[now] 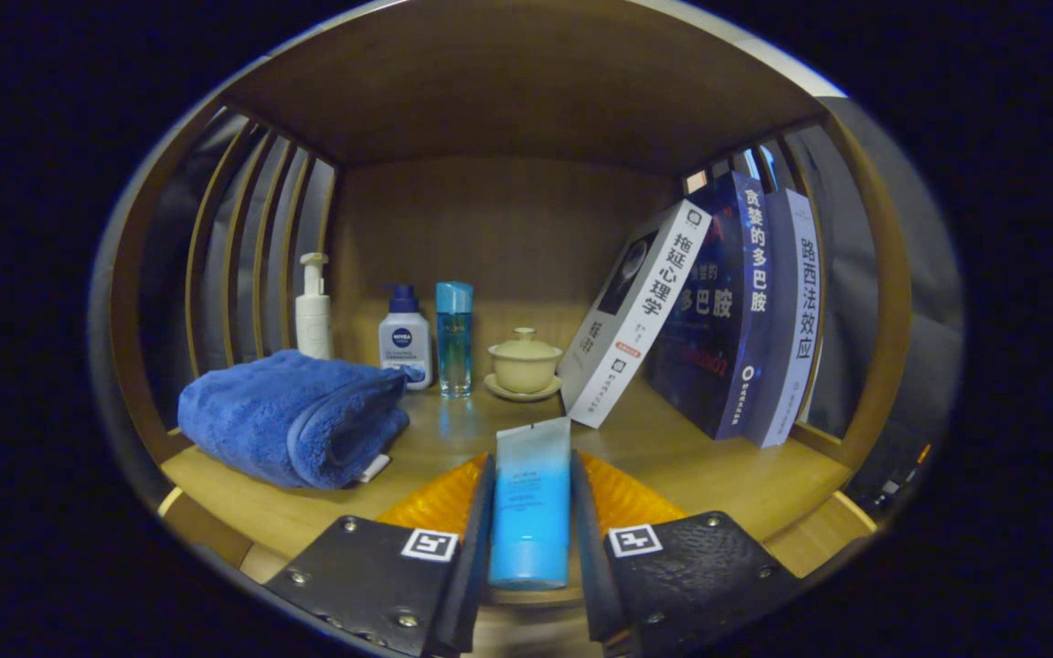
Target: Pull open the drawer, take out the items inside it, and place them on the countertop above the cabinet.
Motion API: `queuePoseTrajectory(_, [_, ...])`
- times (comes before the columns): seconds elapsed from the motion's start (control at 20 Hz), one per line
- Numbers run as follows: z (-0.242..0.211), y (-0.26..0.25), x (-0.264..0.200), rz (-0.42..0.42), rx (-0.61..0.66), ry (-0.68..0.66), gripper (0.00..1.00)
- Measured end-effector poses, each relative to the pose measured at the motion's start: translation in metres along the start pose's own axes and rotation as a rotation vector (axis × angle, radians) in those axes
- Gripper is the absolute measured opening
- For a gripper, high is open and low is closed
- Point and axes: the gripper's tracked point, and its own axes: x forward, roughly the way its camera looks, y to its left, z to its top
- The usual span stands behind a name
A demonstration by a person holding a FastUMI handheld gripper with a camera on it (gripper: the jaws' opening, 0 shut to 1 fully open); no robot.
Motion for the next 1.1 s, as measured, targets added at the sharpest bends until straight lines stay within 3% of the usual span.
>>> queuePoseTrajectory(0.2, [0.011, -0.011, -0.005, -0.037, 0.027, -0.029, 0.46])
queuePoseTrajectory(0.4, [0.024, -0.018, -0.006, -0.078, 0.037, -0.085, 0.96])
queuePoseTrajectory(0.65, [0.032, -0.019, -0.019, -0.086, 0.037, -0.096, 0.96])
queuePoseTrajectory(1.1, [0.08, -0.018, -0.095, 0.016, 0.05, -0.096, 0.96])
